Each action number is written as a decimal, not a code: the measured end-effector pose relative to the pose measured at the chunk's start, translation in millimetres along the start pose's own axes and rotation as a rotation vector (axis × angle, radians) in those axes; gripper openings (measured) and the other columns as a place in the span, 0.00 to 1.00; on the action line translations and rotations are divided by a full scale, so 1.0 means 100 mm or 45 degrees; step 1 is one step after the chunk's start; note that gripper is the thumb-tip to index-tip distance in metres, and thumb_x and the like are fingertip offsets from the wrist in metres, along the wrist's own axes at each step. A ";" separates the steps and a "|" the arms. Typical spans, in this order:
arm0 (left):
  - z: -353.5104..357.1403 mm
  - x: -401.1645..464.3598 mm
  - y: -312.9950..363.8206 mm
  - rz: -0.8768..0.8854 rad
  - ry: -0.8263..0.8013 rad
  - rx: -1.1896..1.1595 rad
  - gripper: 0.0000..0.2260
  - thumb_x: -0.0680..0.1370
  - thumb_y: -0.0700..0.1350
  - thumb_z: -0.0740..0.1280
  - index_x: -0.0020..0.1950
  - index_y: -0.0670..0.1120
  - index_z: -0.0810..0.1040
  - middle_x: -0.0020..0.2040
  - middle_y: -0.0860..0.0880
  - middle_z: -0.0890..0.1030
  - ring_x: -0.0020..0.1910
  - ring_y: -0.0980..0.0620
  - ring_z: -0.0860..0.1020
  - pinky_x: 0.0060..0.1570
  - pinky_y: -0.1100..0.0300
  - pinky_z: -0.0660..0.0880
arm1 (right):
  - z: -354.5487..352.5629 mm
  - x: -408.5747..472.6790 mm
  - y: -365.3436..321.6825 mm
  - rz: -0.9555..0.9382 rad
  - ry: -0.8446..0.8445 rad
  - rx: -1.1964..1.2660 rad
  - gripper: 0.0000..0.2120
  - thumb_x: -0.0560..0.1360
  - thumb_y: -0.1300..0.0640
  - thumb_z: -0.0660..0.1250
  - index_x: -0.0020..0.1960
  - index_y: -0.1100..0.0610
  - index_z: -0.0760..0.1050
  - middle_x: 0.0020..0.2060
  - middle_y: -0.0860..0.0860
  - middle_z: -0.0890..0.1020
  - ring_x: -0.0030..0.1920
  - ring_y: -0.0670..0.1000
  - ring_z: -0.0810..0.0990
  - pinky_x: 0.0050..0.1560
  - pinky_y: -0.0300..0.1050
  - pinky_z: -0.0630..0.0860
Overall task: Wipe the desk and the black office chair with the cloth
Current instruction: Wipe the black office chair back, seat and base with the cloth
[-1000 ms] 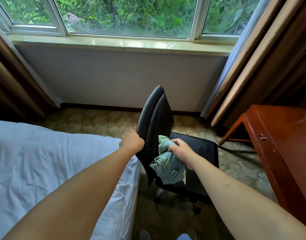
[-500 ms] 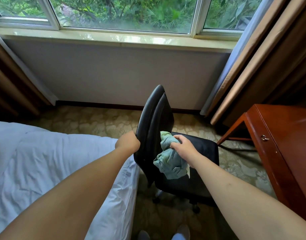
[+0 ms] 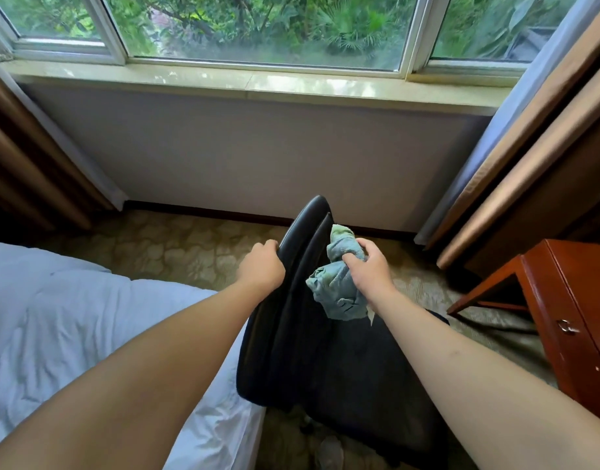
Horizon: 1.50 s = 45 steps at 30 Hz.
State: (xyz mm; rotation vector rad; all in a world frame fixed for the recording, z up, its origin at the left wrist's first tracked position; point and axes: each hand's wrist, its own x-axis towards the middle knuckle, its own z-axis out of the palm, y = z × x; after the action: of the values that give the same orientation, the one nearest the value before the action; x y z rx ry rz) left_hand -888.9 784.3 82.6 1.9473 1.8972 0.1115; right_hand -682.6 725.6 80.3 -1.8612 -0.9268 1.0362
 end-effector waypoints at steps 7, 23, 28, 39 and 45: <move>0.02 0.81 0.26 -0.042 0.028 -0.089 0.18 0.84 0.47 0.53 0.74 0.51 0.67 0.68 0.45 0.70 0.61 0.42 0.75 0.57 0.48 0.75 | 0.05 1.11 -0.30 -0.066 0.060 -0.222 0.18 0.76 0.50 0.65 0.65 0.42 0.71 0.49 0.45 0.81 0.46 0.49 0.81 0.47 0.49 0.80; 0.25 1.02 0.01 0.079 -0.116 -0.639 0.14 0.86 0.55 0.49 0.66 0.55 0.68 0.56 0.50 0.78 0.51 0.53 0.78 0.49 0.56 0.76 | 0.86 1.74 -0.41 -0.141 0.010 -0.593 0.09 0.78 0.53 0.58 0.58 0.51 0.64 0.52 0.54 0.75 0.46 0.59 0.74 0.43 0.49 0.67; 0.21 1.02 -0.01 0.120 -0.127 -0.669 0.11 0.86 0.52 0.50 0.64 0.53 0.68 0.51 0.49 0.79 0.48 0.51 0.79 0.45 0.55 0.76 | 0.99 1.31 -0.25 -0.263 -0.045 -0.650 0.14 0.77 0.52 0.58 0.61 0.53 0.65 0.50 0.54 0.77 0.47 0.59 0.76 0.42 0.49 0.68; -0.02 0.79 -0.27 0.182 -0.242 -0.395 0.12 0.85 0.51 0.54 0.64 0.51 0.72 0.54 0.50 0.80 0.49 0.50 0.78 0.42 0.57 0.74 | 1.11 -0.33 0.26 -0.427 -0.178 -0.633 0.10 0.80 0.39 0.56 0.51 0.45 0.65 0.46 0.46 0.75 0.42 0.51 0.77 0.39 0.48 0.69; 0.02 0.56 -0.31 0.124 -0.271 -0.487 0.12 0.85 0.50 0.53 0.64 0.49 0.70 0.53 0.48 0.80 0.51 0.48 0.78 0.48 0.53 0.73 | 1.10 -0.28 0.25 -0.455 -0.093 -0.550 0.08 0.82 0.45 0.58 0.56 0.47 0.70 0.48 0.46 0.76 0.42 0.49 0.75 0.34 0.44 0.66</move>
State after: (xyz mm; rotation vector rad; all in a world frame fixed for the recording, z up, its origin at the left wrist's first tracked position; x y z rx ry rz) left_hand -913.5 837.5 56.8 1.7152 1.5171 0.2641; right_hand -786.0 722.6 28.4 -1.9030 -1.5586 0.7263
